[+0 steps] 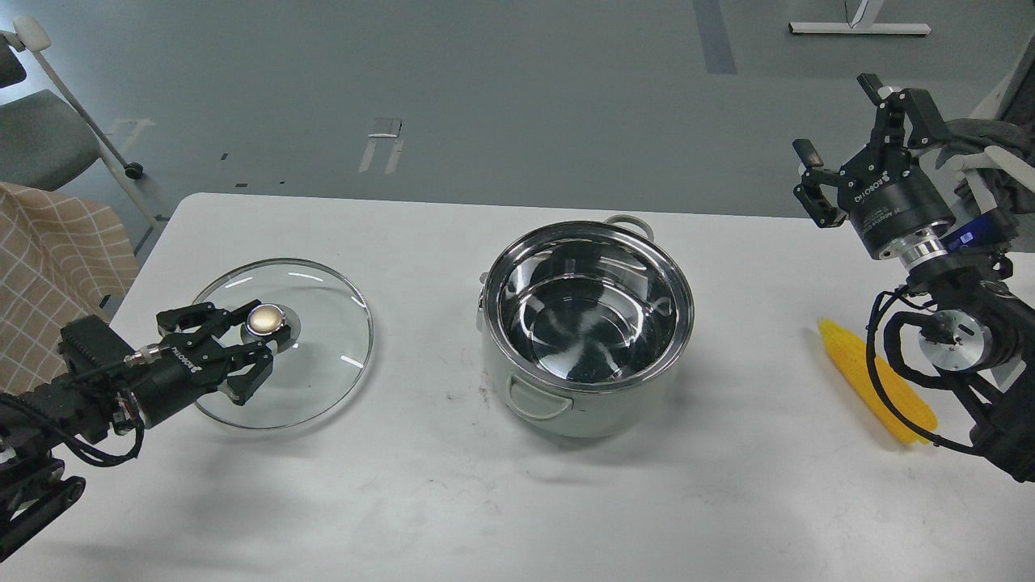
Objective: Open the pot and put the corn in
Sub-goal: 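Lower the lid onto the table beside the pot and release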
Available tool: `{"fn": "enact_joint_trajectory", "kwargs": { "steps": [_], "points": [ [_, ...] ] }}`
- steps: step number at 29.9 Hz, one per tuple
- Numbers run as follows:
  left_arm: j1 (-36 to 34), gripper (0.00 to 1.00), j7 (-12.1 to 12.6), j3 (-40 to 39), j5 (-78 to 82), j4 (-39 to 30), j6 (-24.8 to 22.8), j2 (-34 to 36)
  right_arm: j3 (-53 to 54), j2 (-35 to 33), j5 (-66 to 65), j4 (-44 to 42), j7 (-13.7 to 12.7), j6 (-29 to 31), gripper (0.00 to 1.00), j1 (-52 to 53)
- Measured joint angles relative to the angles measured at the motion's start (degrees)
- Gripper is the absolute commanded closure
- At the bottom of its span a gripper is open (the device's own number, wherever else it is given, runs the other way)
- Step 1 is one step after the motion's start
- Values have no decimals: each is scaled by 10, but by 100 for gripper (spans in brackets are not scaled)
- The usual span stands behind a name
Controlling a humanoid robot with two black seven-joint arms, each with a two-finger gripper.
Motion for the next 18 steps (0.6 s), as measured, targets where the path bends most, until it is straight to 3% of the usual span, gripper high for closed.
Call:
{"fn": "enact_joint_trajectory", "kwargs": {
  "steps": [6, 9, 10, 13, 18],
  "points": [
    [0, 66, -1, 6, 0, 11, 0, -16, 0, 0, 0, 0, 0, 0, 0, -3],
    [1, 58, -1, 8, -1, 17, 0, -19, 0, -1, 0, 0, 0, 0, 0, -5],
    [1, 51, -1, 8, -1, 17, 0, -19, 0, -1, 0, 1, 0, 0, 0, -6],
    [1, 40, -1, 9, -1, 19, -1, -20, 0, -1, 0, 1, 0, 0, 0, -7],
    [1, 36, -2, 10, 0, 20, -2, -20, 1, -1, 0, 2, 0, 0, 0, -9]
  ]
}}
